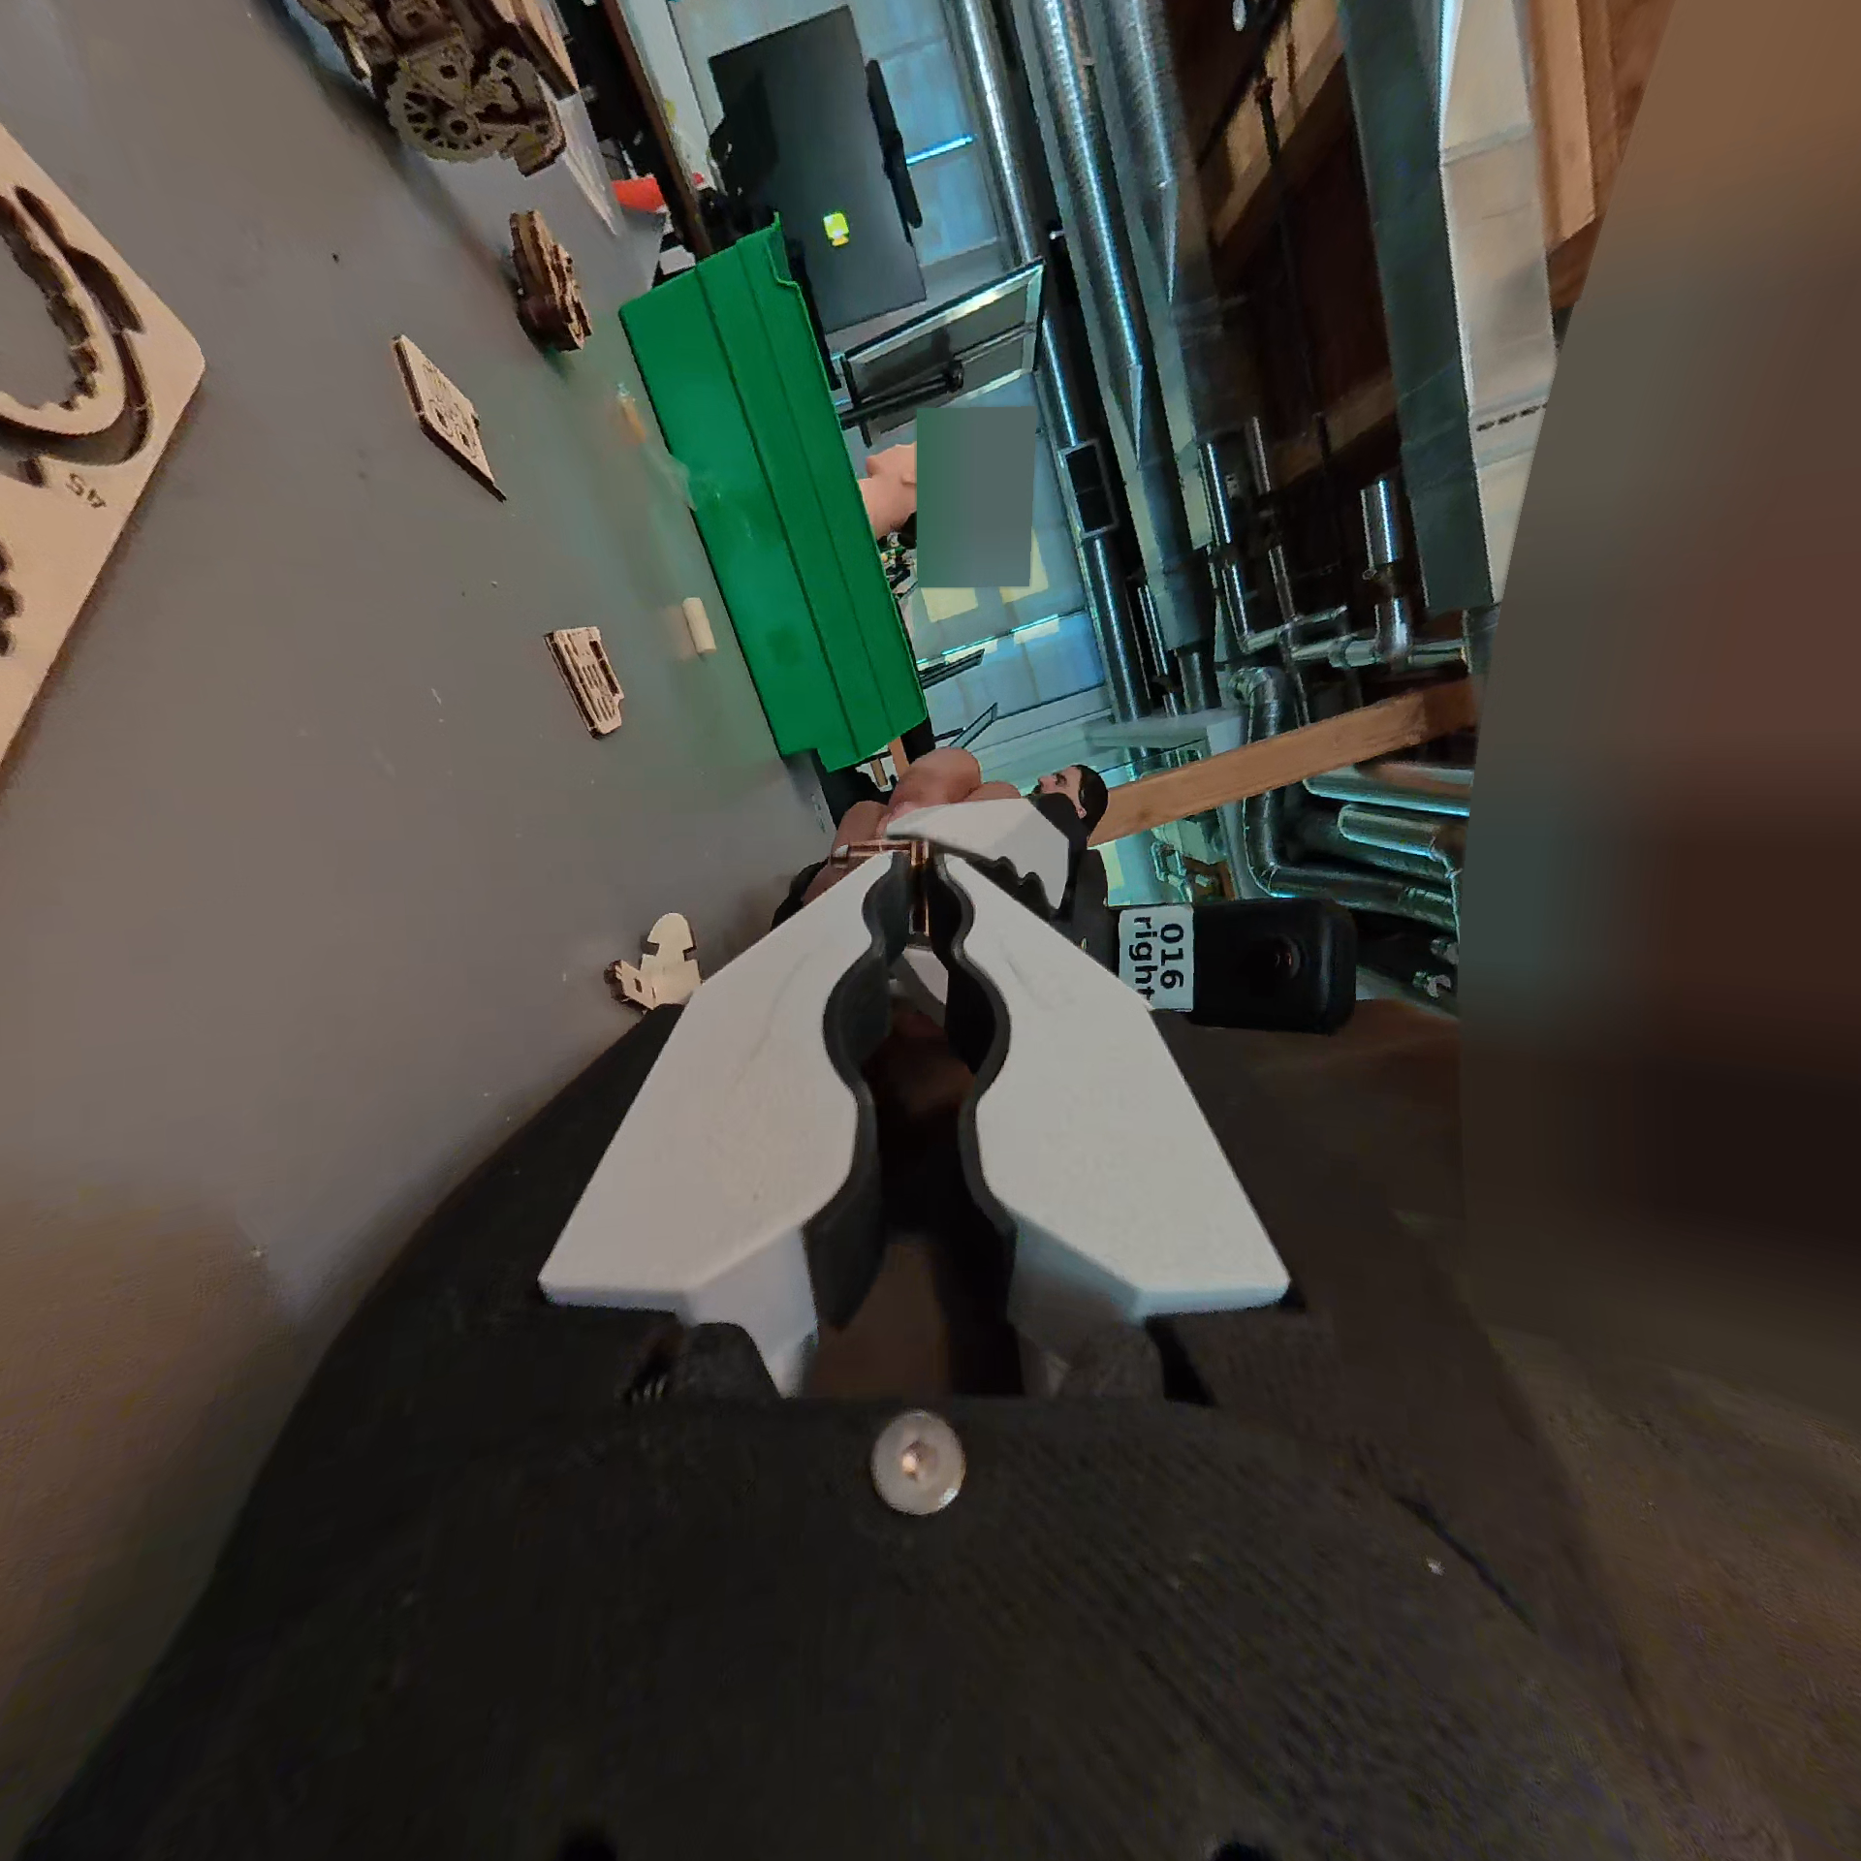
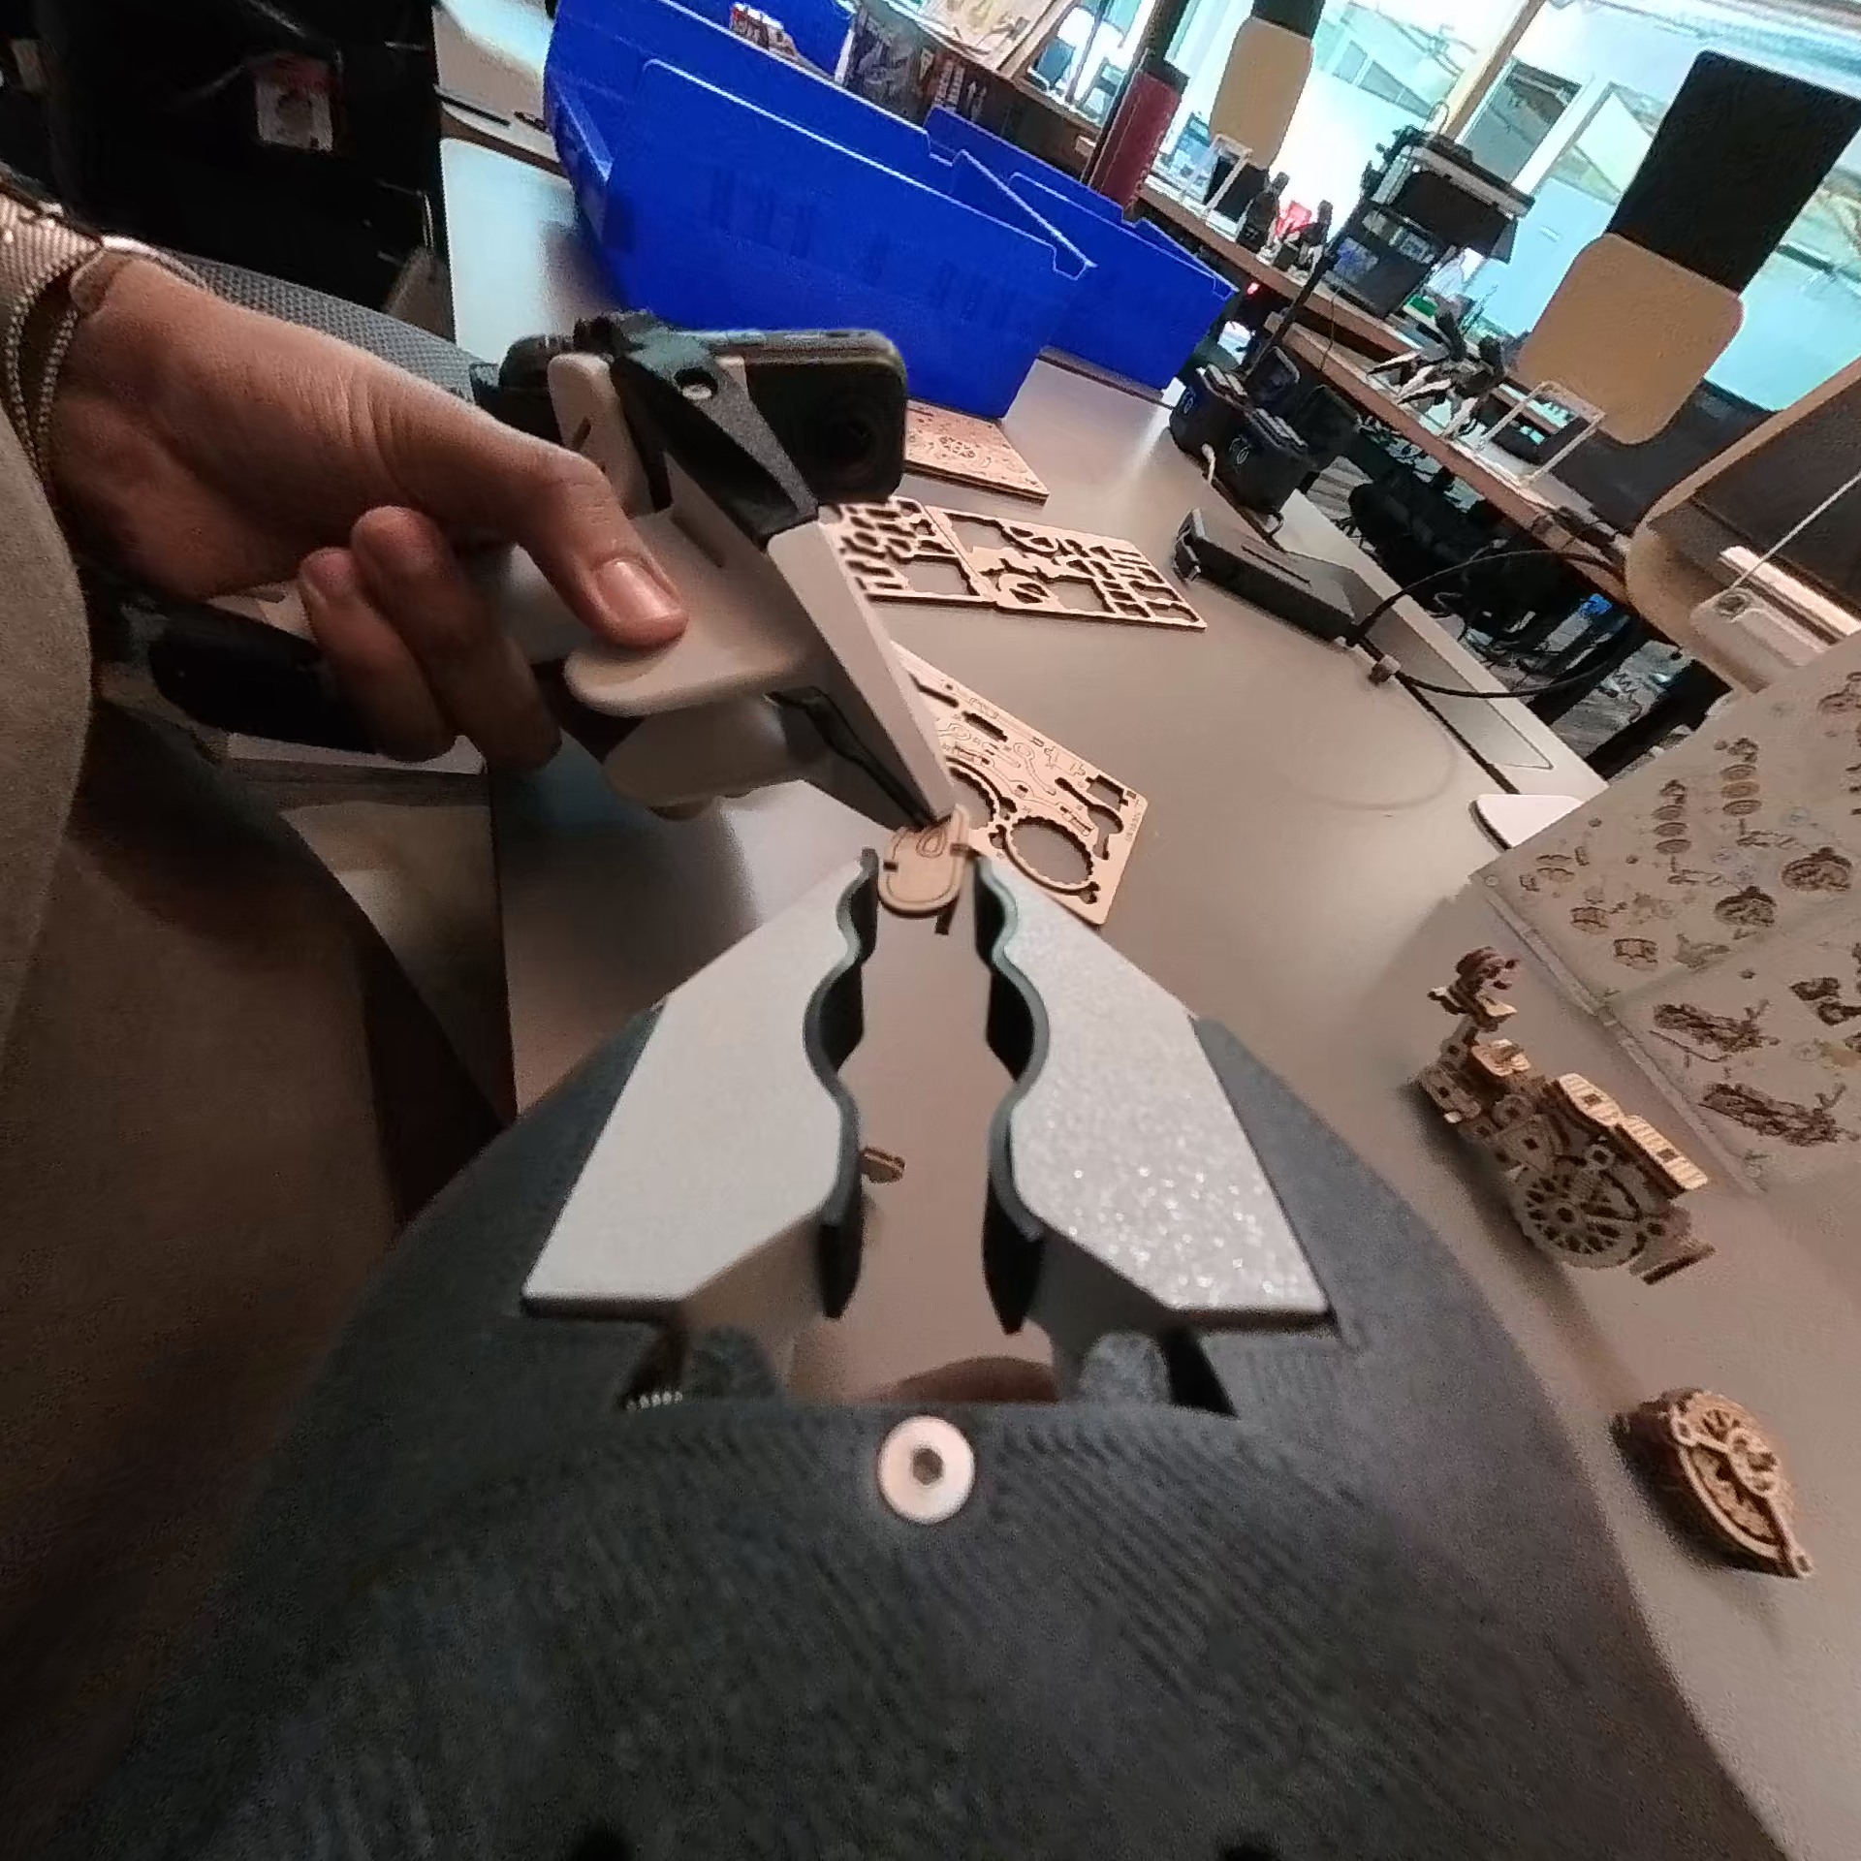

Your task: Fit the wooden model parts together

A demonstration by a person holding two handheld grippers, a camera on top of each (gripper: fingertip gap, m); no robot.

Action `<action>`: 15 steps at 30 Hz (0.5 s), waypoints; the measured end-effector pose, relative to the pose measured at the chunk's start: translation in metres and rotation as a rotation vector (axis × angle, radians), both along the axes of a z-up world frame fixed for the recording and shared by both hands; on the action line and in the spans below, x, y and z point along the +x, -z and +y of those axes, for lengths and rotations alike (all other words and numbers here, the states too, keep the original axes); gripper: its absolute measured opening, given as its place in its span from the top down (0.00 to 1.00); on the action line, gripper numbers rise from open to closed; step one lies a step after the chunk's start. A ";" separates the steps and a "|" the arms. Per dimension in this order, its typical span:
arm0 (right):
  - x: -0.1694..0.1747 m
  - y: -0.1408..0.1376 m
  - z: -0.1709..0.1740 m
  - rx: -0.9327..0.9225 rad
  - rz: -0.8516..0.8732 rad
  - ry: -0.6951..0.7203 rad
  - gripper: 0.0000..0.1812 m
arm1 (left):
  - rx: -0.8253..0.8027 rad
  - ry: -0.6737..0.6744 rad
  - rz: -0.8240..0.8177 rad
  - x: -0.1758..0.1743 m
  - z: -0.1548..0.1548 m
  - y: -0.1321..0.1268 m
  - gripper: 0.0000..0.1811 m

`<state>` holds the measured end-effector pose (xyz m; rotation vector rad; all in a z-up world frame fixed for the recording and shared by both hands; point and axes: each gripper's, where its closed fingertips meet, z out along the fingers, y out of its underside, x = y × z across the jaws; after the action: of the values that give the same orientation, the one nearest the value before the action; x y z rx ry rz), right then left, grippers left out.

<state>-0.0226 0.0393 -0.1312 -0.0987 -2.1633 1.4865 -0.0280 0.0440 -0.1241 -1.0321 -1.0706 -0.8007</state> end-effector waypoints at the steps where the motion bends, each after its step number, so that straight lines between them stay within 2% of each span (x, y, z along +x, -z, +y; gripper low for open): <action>1: -0.001 -0.001 0.001 -0.009 -0.008 0.001 0.89 | 0.000 -0.001 -0.004 0.000 0.000 0.001 1.00; 15: 0.002 -0.001 0.001 -0.019 -0.036 -0.031 0.92 | -0.002 0.003 -0.008 -0.001 0.000 0.002 1.00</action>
<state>-0.0205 0.0404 -0.1305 -0.0995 -2.1884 1.5336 -0.0285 0.0439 -0.1261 -1.0329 -1.0765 -0.8070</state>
